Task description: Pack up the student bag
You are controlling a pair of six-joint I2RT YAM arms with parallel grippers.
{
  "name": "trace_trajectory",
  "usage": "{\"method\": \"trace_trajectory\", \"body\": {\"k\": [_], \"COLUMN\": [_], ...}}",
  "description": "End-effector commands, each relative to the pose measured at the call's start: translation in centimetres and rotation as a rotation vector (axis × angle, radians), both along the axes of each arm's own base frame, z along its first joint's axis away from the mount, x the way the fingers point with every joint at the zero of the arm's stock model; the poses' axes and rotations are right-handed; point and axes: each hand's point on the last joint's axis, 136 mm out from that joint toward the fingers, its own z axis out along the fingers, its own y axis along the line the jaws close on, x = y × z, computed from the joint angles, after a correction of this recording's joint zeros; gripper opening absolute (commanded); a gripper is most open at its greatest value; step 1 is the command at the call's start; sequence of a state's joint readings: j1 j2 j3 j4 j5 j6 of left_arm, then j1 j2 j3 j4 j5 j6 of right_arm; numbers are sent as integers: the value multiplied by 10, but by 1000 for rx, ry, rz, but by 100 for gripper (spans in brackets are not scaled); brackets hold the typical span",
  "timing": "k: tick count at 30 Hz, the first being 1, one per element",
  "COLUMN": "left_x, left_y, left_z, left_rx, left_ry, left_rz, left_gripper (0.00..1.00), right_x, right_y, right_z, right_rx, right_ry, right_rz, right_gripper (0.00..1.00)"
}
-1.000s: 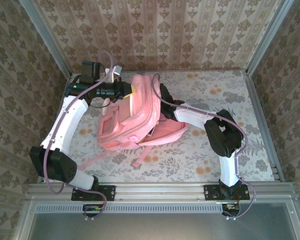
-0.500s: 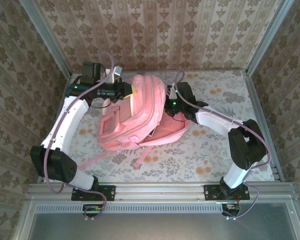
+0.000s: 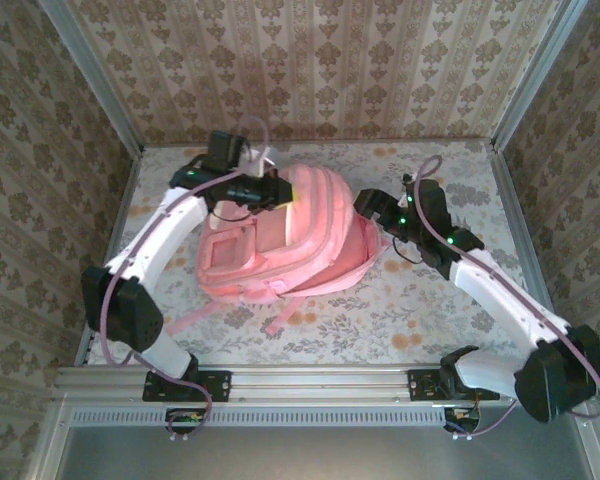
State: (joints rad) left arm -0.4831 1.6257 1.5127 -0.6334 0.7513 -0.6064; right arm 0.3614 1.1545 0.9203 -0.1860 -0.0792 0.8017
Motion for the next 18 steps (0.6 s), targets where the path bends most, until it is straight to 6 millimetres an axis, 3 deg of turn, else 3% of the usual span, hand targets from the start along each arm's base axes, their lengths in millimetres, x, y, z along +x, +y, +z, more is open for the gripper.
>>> {"method": "trace_trajectory", "body": {"k": [1, 6, 11, 14, 18], "left_x": [-3, -13, -32, -37, -49], "left_y": [-31, -50, -50, -38, -10], "left_z": [-17, -69, -98, -87, -40], "left_rx": [53, 215, 348, 349, 236], "left_ry": [-42, -18, -26, -62, -134], "left_rz": [-75, -133, -208, -175, -91], "left_gripper": [11, 12, 16, 36, 58], "right_x": [-15, -23, -15, -1, 21], "right_y": [-32, -47, -50, -38, -30], "right_z": [-27, -39, -66, -89, -116], "right_rx": [-153, -176, -172, -177, -168], "right_ry": [56, 76, 163, 246, 338], "right_rz": [-85, -106, -89, -19, 25], "right_gripper": [92, 92, 89, 84, 84]}}
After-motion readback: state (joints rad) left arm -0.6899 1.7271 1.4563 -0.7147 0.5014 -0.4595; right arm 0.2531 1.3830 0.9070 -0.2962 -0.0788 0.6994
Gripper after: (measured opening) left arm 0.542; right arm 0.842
